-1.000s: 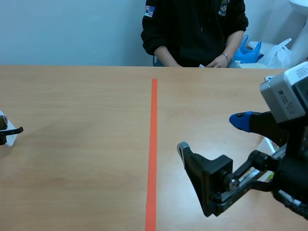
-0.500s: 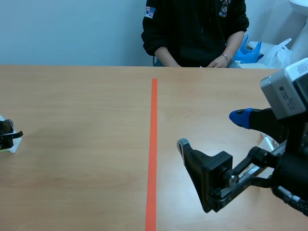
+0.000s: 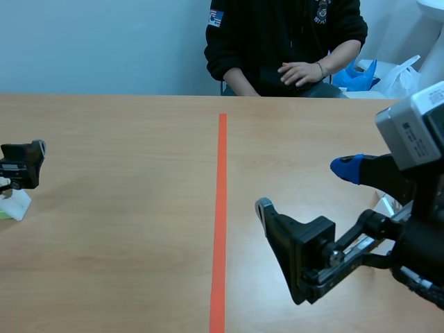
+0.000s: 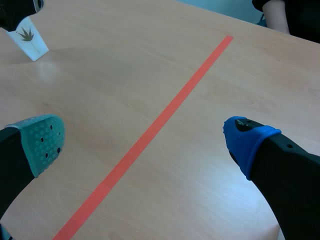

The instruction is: Sort the leaf by its shape. The table is split by an orange tape line. A compound leaf with several leaflets goes to the left side, a simple leaf with one blade goes to the right side. Return to the home posture when a red brick is placed on the table.

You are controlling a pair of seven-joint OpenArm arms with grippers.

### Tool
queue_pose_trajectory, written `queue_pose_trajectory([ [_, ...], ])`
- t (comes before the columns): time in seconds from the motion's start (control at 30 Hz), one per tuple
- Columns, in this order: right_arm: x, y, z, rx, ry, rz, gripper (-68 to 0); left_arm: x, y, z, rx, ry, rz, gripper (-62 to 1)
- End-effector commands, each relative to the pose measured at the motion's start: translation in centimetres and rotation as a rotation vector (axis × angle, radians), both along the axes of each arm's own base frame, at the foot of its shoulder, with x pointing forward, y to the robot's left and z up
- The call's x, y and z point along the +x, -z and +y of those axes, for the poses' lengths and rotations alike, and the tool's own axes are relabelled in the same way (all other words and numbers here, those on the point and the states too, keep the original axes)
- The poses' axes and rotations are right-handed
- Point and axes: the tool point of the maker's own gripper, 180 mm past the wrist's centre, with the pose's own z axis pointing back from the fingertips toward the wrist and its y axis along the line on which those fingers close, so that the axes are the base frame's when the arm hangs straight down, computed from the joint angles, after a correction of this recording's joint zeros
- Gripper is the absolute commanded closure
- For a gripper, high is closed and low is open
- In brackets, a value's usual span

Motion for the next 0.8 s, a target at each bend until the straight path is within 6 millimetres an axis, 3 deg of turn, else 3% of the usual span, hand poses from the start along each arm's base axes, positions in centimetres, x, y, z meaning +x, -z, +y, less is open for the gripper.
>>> queue_pose_trajectory([
  [0.0,0.4,-0.9,-0.2,0.009,0.004,-0.032,-67.6,-0.2,-1.5,0.3,0.008,-0.001,-0.028,-58.6],
  [0.13,0.4,-0.9,-0.2,0.009,0.005,-0.032,-67.5,-1.8,-2.7,-2.6,0.001,0.086,-0.015,-58.6],
  [0.47,0.4,-0.8,-0.2,0.007,0.005,-0.032,-67.6,-8.5,-4.7,-13.9,-0.033,0.455,0.015,-58.5],
  [0.6,0.6,-0.8,-0.9,-0.008,0.021,-0.033,-67.6,-10.9,-4.8,-16.2,-0.038,0.507,0.030,-58.5],
  [0.77,0.8,-0.9,-1.8,-0.025,0.042,-0.038,-67.6,-12.9,-4.3,-17.5,-0.092,0.507,0.076,-58.5],
])
